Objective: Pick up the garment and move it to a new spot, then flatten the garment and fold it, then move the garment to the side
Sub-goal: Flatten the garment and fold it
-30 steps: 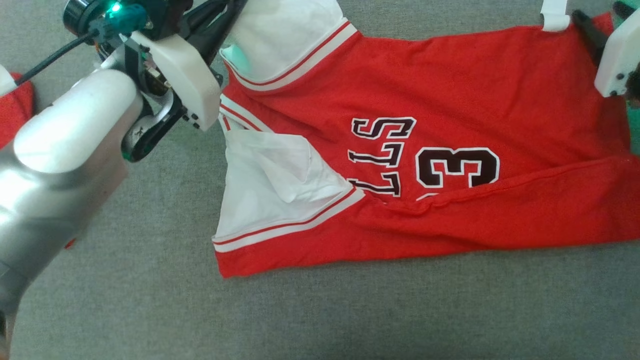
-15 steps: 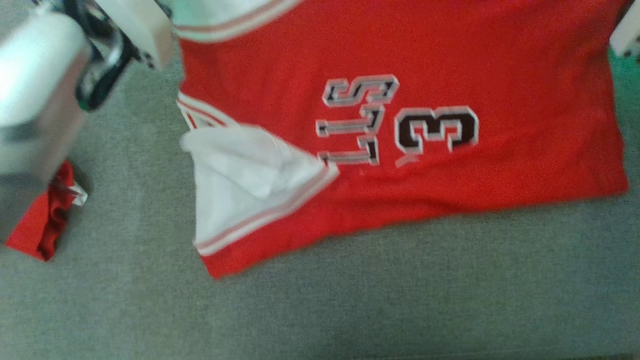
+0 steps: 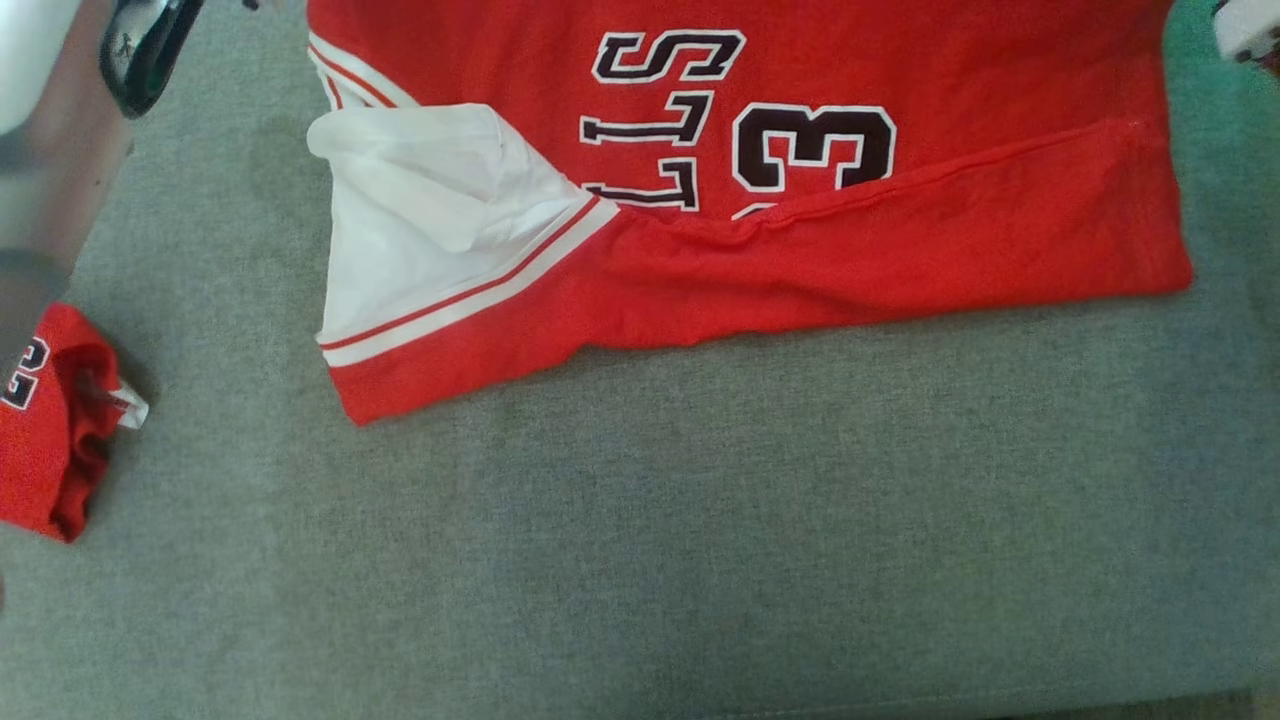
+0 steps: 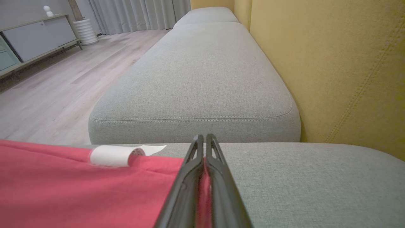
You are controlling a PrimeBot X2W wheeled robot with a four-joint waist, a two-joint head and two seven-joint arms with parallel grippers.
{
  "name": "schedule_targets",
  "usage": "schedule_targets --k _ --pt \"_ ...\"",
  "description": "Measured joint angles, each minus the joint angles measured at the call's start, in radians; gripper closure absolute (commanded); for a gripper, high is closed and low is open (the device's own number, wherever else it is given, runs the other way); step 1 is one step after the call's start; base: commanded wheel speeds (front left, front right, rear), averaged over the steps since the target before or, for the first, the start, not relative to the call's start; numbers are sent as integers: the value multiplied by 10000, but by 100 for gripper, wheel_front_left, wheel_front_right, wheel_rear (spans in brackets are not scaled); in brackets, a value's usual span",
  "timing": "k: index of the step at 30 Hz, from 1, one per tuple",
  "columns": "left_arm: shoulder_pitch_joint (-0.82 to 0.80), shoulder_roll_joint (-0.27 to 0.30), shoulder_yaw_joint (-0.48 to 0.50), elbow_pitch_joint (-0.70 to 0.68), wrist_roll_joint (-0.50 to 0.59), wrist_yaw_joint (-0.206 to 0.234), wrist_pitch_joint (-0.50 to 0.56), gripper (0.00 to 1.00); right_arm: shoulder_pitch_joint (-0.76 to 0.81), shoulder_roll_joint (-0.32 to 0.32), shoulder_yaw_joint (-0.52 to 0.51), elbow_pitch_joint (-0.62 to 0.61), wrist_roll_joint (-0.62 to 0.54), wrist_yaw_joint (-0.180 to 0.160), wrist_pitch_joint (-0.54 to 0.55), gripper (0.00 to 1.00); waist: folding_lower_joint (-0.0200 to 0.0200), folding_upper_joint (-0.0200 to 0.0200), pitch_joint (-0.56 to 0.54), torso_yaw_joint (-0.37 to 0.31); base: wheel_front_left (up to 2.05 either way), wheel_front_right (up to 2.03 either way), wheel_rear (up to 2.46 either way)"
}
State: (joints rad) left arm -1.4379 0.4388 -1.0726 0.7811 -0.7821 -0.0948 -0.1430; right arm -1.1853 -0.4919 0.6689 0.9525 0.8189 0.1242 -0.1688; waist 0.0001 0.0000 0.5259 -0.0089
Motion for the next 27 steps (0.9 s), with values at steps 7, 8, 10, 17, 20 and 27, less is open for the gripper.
schedule_targets --k 7,8,10,17,20,27 --pt "525 102 -447 -98 -65 -293 -270 100 592 -301 784 -495 742 0 -56 100 -1 0 -402 47 0 0 0" --pt "719 153 -516 -247 -228 -299 -272 100 794 -412 882 -577 890 0 -21 100 -1 0 -483 73 0 0 0" --pt "1100 384 -857 -579 -291 -341 -291 100 1236 -663 1080 -773 1185 0 63 100 -1 0 -672 134 0 0 0" --pt "2150 1839 -2228 -2717 -487 -376 330 100 2571 -1526 2008 -1927 2280 0 941 100 -2 0 -1466 338 0 0 0" --pt "2601 2470 -2387 -3770 -608 -376 878 100 3089 -1950 2322 -2362 2767 0 1419 100 -3 0 -1804 386 0 0 0" --pt "3940 3413 -2541 -5781 -1124 -376 2654 100 3735 -2681 2991 -3241 3515 0 2548 100 -3 1 -2376 448 0 0 0"
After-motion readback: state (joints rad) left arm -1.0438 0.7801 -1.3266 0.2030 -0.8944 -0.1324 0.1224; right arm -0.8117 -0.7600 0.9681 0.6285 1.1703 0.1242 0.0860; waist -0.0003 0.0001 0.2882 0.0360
